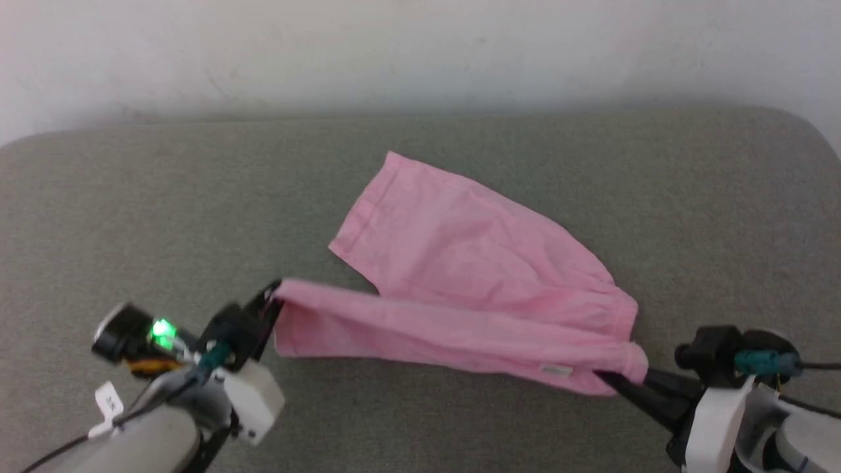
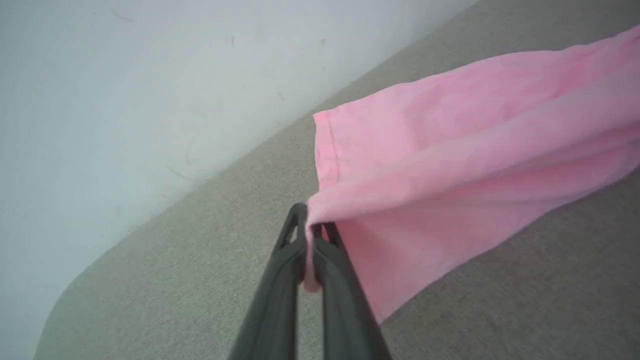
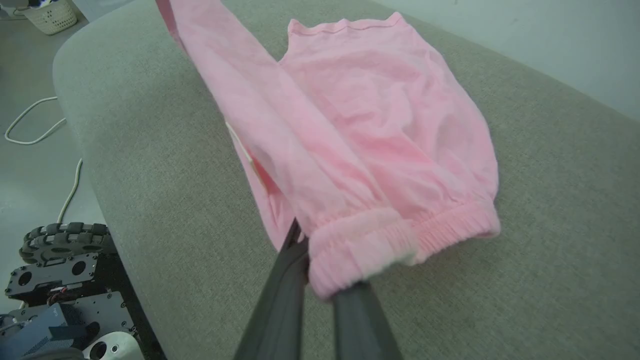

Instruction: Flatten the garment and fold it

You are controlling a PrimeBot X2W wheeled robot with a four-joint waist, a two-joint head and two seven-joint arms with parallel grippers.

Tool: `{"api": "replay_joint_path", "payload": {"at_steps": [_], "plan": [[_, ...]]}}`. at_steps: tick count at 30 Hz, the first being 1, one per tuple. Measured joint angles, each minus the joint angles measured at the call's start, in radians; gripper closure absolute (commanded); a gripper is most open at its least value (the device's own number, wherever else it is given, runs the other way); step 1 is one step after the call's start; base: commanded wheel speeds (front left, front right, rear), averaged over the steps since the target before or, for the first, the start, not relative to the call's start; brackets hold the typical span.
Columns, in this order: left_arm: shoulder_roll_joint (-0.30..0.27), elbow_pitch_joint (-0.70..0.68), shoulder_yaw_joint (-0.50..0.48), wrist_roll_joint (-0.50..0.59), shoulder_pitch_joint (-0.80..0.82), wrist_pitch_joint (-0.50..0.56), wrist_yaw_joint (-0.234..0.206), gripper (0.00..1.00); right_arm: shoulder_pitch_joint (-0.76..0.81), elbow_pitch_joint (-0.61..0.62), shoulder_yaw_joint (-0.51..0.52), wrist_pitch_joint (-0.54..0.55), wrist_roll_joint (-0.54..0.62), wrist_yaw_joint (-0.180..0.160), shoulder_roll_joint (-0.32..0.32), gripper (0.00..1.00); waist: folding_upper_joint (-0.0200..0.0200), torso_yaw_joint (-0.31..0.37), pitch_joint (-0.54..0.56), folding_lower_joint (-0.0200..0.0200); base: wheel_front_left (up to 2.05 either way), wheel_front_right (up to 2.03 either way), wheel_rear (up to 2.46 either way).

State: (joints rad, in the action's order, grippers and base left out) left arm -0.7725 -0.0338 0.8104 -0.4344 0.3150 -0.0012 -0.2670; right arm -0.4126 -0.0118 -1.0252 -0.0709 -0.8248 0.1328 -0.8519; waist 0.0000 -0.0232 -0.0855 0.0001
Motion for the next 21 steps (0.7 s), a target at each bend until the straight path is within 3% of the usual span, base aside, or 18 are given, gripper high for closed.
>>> {"api": "replay_joint_path", "payload": {"at_steps": [13, 21], "plan": [[0.156, 0.377, -0.004, 0.074, 0.455, -0.050, 0.188, 1.00, -0.128, -0.038, 0.128, 0.010, 0.016, 0.000, 0.066, 1.00, 0.0000, 0.071, -0.194, 0.0003, 0.00, 0.00, 0.00], [0.236, 0.625, 0.023, 0.118, 0.670, -0.051, 0.268, 1.00, -0.237, -0.096, 0.142, 0.017, 0.016, 0.000, 0.119, 1.00, 0.0000, 0.120, -0.326, 0.0003, 0.00, 0.00, 0.00]]}}
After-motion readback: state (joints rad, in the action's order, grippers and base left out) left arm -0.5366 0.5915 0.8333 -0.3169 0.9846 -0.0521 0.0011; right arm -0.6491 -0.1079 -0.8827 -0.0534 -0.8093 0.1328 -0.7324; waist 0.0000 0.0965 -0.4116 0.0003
